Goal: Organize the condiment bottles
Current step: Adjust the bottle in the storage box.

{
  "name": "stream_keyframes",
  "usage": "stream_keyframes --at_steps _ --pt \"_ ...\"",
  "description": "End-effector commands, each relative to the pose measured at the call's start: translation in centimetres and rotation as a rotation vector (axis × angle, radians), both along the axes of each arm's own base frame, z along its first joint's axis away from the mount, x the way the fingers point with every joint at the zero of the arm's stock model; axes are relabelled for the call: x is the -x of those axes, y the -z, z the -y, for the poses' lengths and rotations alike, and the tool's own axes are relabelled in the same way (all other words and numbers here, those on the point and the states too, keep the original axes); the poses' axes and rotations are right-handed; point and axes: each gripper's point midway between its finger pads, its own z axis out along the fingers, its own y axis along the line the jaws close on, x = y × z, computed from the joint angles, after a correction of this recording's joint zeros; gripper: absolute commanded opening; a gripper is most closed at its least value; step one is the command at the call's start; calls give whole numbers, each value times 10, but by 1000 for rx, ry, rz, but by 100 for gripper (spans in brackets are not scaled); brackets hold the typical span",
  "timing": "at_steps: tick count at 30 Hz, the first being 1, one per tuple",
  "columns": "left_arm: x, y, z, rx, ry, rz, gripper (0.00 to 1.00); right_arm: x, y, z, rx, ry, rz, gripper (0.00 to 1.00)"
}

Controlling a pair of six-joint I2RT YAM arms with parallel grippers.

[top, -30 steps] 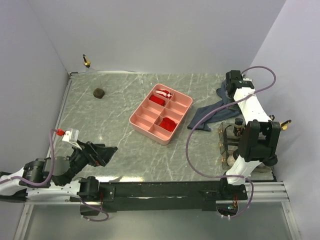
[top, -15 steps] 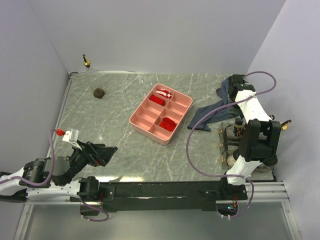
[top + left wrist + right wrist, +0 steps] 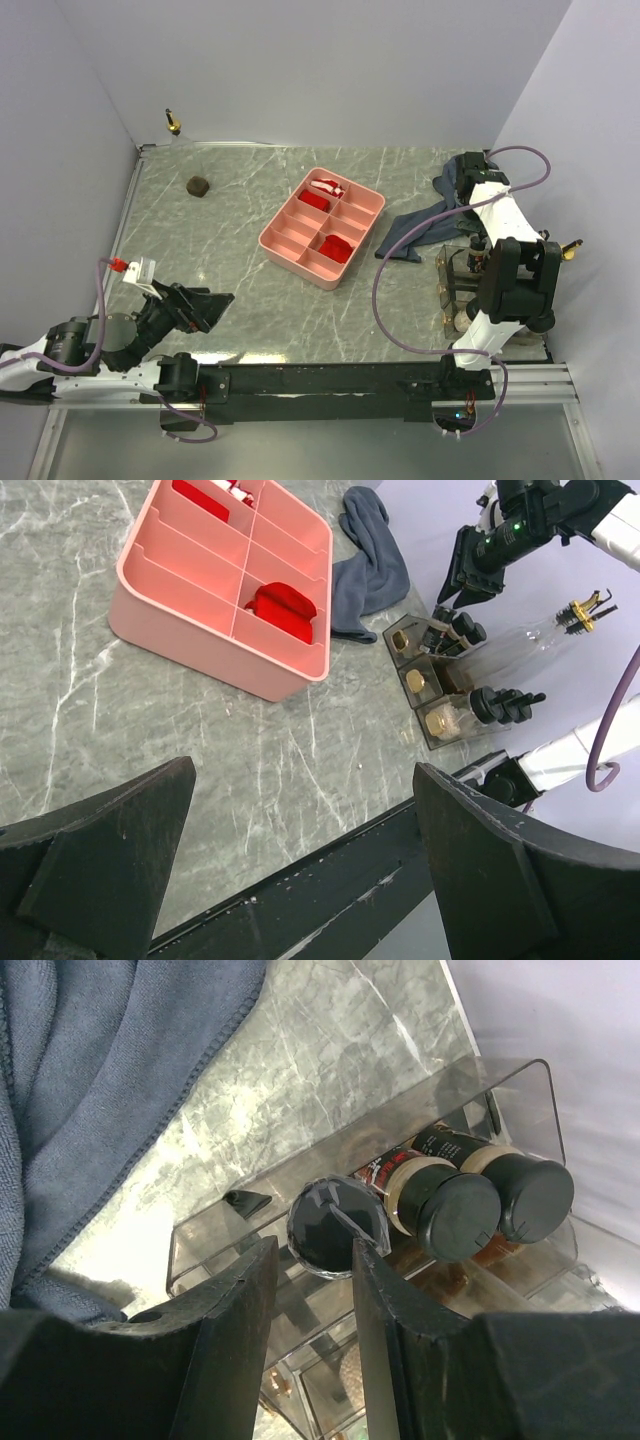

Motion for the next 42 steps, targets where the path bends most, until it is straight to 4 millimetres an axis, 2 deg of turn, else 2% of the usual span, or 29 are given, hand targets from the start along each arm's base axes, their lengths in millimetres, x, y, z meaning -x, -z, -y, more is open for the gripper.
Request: stream_keyframes --at_steps 1,24,35,42 --pt "1 -4 -2 30 6 -3 97 0 -7 6 21 14 23 43" --pt "2 -5 -2 37 18 -3 97 33 -18 6 37 85 49 42" --pt "3 -5 -1 32 21 -4 97 47 -12 2 21 98 46 42" --pt "3 -5 0 32 24 -4 97 47 -16 -5 -15 88 79 43"
